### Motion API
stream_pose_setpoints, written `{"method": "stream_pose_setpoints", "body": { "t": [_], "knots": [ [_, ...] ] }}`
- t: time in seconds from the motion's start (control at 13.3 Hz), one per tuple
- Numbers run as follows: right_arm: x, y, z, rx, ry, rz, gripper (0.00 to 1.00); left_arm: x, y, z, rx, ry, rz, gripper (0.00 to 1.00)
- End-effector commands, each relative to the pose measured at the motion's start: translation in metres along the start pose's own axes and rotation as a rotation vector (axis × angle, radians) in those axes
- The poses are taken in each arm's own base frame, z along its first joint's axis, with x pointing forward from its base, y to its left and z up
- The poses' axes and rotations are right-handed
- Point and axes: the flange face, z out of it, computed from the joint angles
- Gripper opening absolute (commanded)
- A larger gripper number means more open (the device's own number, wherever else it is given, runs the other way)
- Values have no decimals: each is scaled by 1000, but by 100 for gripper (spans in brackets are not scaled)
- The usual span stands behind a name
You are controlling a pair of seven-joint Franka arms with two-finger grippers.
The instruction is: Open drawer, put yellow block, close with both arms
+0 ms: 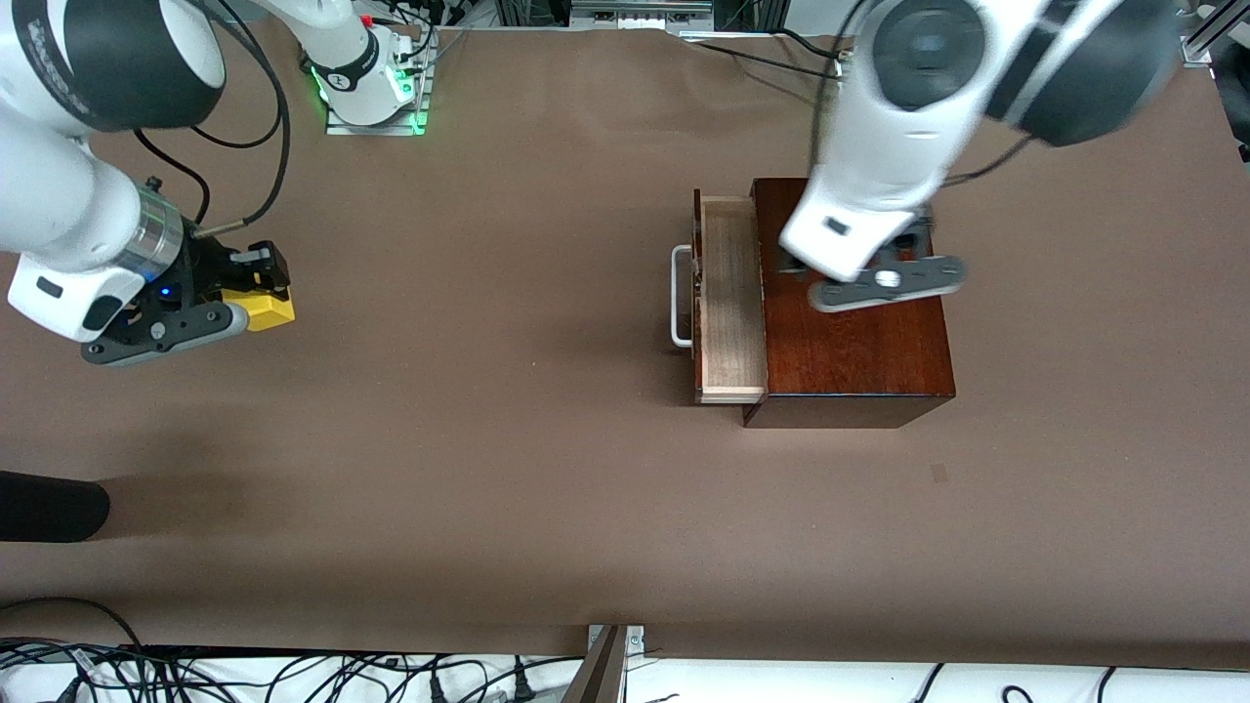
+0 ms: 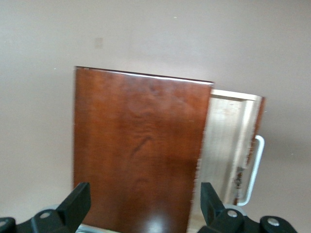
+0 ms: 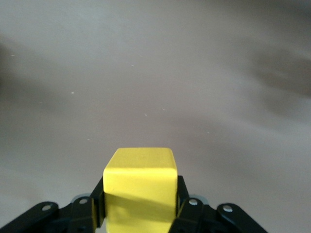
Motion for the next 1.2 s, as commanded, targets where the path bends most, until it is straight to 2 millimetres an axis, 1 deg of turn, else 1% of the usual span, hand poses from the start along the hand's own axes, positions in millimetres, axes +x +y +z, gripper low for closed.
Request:
{"method": "stream_pose_setpoints", "body": {
  "t": [0.0, 0.15, 0.23, 0.3, 0.45, 0.53, 0.6, 0.68, 0.75, 0.9, 0.98, 1.05, 1.13],
  "knots": [
    [-3, -36, -14, 26, 1, -113, 0, 3, -65, -10, -44, -36, 149, 100],
    [-2, -62, -22, 33, 24, -200, 0, 11, -127, -9, -91, -6, 180, 100],
    [0, -80, -24, 41, 30, -250, 0, 9, -154, -2, -127, -1, 187, 100],
    [3, -98, -21, 50, 38, -294, 0, 5, -171, 2, -136, 26, 199, 100],
    [11, -143, -11, 73, 59, -378, 0, 0, -187, 2, -67, 115, 179, 100],
    [16, -166, -3, 89, 66, -419, 0, -5, -192, 0, -53, 130, 179, 100],
    [20, -191, 7, 105, 74, -464, 0, -6, -211, 5, -64, 117, 150, 100],
    [24, -219, 18, 112, 80, -507, 0, -14, -218, 6, -98, 109, 136, 100],
    [24, -251, 28, 100, 88, -552, 0, -16, -225, 9, -123, 104, 119, 100],
    [25, -311, 53, 10, 115, -650, 0, -14, -229, 11, -123, 98, 111, 100],
    [24, -340, 69, -13, 121, -694, 0, -10, -230, 14, -121, 81, 109, 100],
    [25, -364, 86, -41, 131, -739, 0, -8, -230, 15, -120, 72, 111, 100],
    [21, -395, 99, -74, 149, -805, 0, -9, -230, 14, -119, 65, 112, 100]
  ]
}}
